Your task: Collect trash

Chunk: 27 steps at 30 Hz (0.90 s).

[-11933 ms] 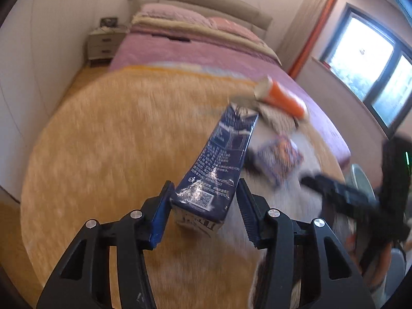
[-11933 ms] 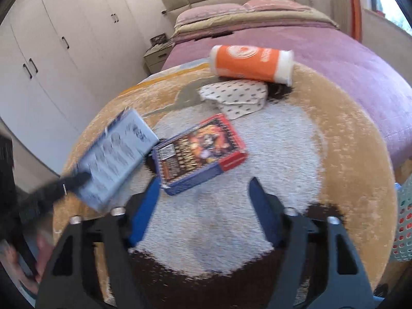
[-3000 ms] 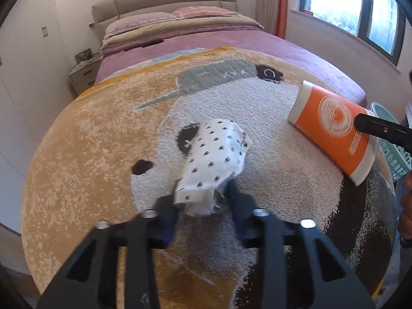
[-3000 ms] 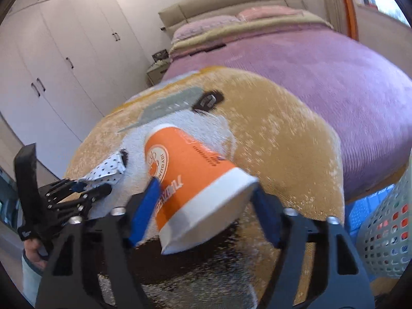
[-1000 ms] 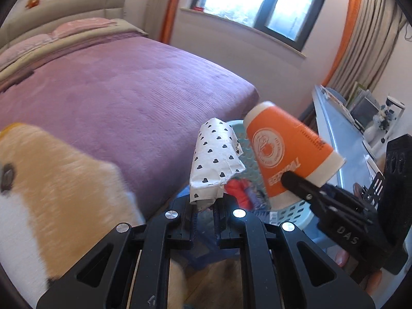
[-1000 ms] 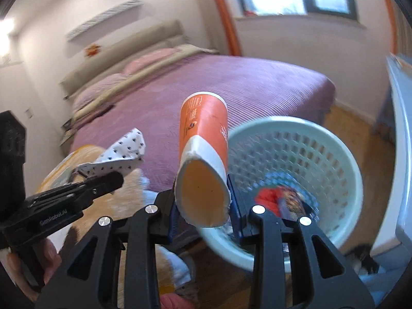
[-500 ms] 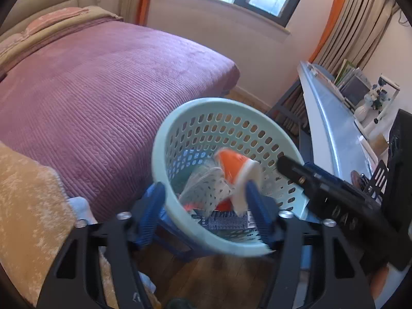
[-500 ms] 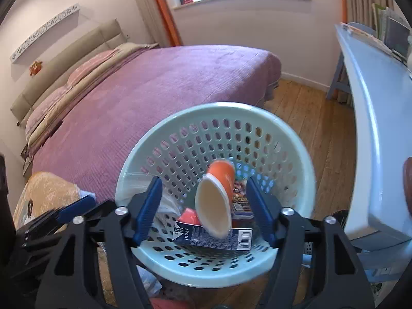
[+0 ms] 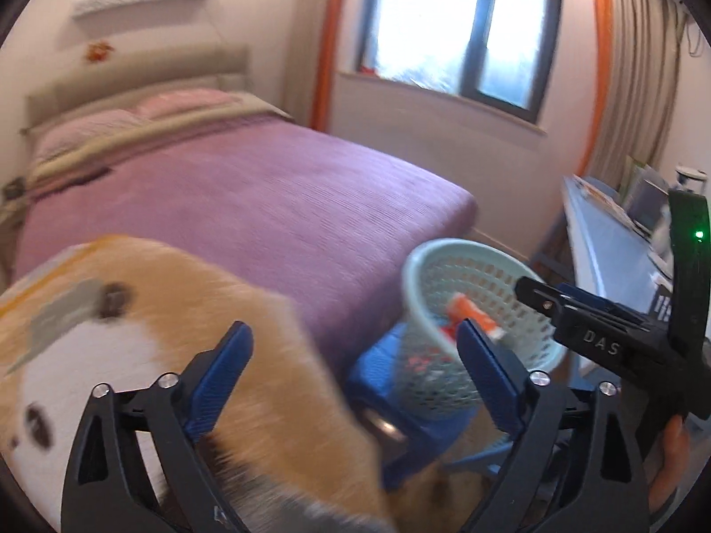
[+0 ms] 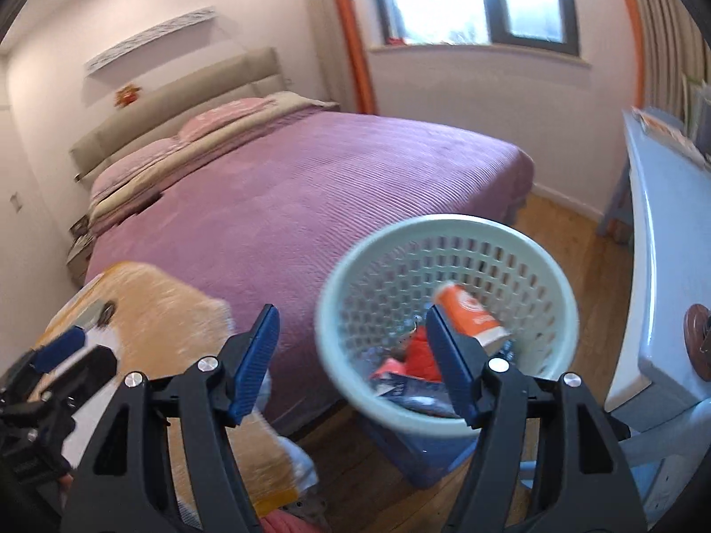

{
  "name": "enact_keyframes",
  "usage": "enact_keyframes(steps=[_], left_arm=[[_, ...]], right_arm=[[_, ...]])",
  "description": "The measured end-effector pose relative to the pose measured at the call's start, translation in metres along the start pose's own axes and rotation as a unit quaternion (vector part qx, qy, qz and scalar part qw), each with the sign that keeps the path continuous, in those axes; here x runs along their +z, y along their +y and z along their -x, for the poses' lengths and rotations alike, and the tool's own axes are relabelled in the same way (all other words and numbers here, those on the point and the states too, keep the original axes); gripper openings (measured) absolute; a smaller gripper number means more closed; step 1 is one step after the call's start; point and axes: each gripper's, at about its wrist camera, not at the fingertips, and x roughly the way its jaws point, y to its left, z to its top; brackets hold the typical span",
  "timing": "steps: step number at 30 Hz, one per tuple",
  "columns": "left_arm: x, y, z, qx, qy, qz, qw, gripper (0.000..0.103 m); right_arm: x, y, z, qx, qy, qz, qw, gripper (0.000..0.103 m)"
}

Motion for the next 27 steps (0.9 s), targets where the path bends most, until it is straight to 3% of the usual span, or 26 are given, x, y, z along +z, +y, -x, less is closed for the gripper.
enact_keyframes(steps=[5, 9, 12, 18, 27], left_arm=[[-0.034, 0.045, 0.048, 0.087, -0.042, 0.045, 0.9943, 0.093], [-0.059, 0.072, 0.064, 0.179, -0.073, 0.064, 0.9790, 0.093], [-0.074, 0.080, 0.067, 0.215, -0.097, 0.058, 0.9700, 0.093], [-0.080, 0.076, 0.076, 0.207, -0.122, 0.038, 0.9701, 0.095], [-0.086, 0.080, 0.064, 0.203, -0.093, 0.037, 0.9740, 0.095]], right_arm=[[-0.028, 0.057, 0.024, 0.015, -0.051, 0.054, 0.997, 0.068], [-0.049, 0.078, 0.040, -0.019, -0.110, 0.068, 0.991, 0.068], [-0.065, 0.080, 0.045, -0.062, -0.147, 0.070, 0.985, 0.068], [-0.074, 0.077, 0.048, -0.085, -0.169, 0.061, 0.980, 0.068], [-0.069, 0.076, 0.035, -0.097, -0.144, 0.067, 0.982, 0.068]])
